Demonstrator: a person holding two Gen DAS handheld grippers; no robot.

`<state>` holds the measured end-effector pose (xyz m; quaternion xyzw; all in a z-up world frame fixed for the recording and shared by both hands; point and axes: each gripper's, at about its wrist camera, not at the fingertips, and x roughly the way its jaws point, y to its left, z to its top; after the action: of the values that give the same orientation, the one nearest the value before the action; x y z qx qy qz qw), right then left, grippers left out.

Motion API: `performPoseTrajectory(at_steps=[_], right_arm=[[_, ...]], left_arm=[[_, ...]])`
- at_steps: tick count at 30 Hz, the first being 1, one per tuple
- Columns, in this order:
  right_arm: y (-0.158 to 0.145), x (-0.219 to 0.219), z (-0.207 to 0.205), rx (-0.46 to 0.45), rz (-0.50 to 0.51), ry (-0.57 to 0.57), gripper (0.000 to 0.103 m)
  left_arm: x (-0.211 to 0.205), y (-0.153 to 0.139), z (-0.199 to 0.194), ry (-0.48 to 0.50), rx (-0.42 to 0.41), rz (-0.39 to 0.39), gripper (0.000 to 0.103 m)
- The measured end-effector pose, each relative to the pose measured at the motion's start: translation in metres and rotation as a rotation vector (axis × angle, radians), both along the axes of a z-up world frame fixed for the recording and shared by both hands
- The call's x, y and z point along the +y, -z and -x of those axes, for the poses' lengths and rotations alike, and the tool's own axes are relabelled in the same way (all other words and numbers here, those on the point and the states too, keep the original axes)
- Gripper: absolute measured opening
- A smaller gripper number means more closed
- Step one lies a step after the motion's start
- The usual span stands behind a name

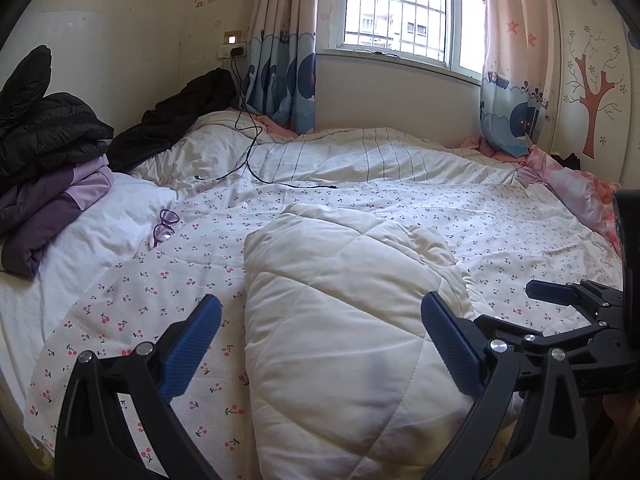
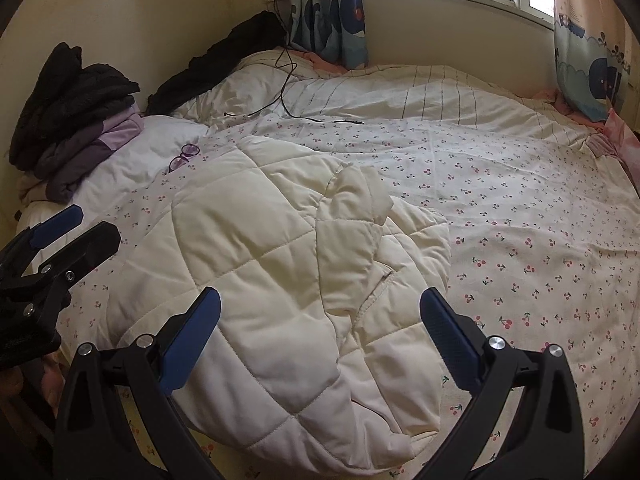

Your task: Fold large clothes

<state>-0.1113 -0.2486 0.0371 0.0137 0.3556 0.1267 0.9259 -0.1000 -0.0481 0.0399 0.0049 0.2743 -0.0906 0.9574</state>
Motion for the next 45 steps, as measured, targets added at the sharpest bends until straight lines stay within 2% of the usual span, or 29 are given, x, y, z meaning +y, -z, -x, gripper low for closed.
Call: performPoseTrajectory(at_steps=[16, 24, 28, 31, 35, 39, 42, 45], right_arm=[[-0.011, 0.001, 0.008, -0.035, 0.019, -0.015, 0.096], [-0.015, -0.002, 0.012, -0.046, 0.033, -0.011, 0.096], [-0.016, -0.003, 0.012, -0.051, 0.036, -0.011, 0.096], [-0.017, -0.005, 0.013, -0.056, 0.035, -0.010, 0.096], [-0.017, -0.005, 0.013, -0.053, 0.039, -0.007, 0.096], [-0.015, -0.003, 0.013, -0.048, 0.046, -0.012, 0.096], [-0.015, -0.001, 0.012, -0.045, 0.047, -0.015, 0.096], [-0.015, -0.001, 0.012, -0.045, 0.046, -0.014, 0.096]], left_arm=[[-0.008, -0.006, 0.008, 0.008, -0.046, -0.025, 0.096], [-0.009, -0.005, 0.006, 0.005, -0.011, -0.012, 0.096], [-0.010, -0.006, 0.007, -0.005, -0.022, -0.013, 0.096], [-0.012, -0.006, 0.008, -0.015, -0.033, -0.046, 0.096], [-0.020, -0.002, 0.003, -0.044, -0.007, -0.129, 0.096], [-0.017, 0.002, -0.004, -0.058, 0.064, -0.096, 0.096], [-0.017, 0.007, -0.005, -0.091, 0.113, -0.108, 0.096], [-0.017, 0.006, -0.004, -0.075, 0.116, -0.083, 0.096]])
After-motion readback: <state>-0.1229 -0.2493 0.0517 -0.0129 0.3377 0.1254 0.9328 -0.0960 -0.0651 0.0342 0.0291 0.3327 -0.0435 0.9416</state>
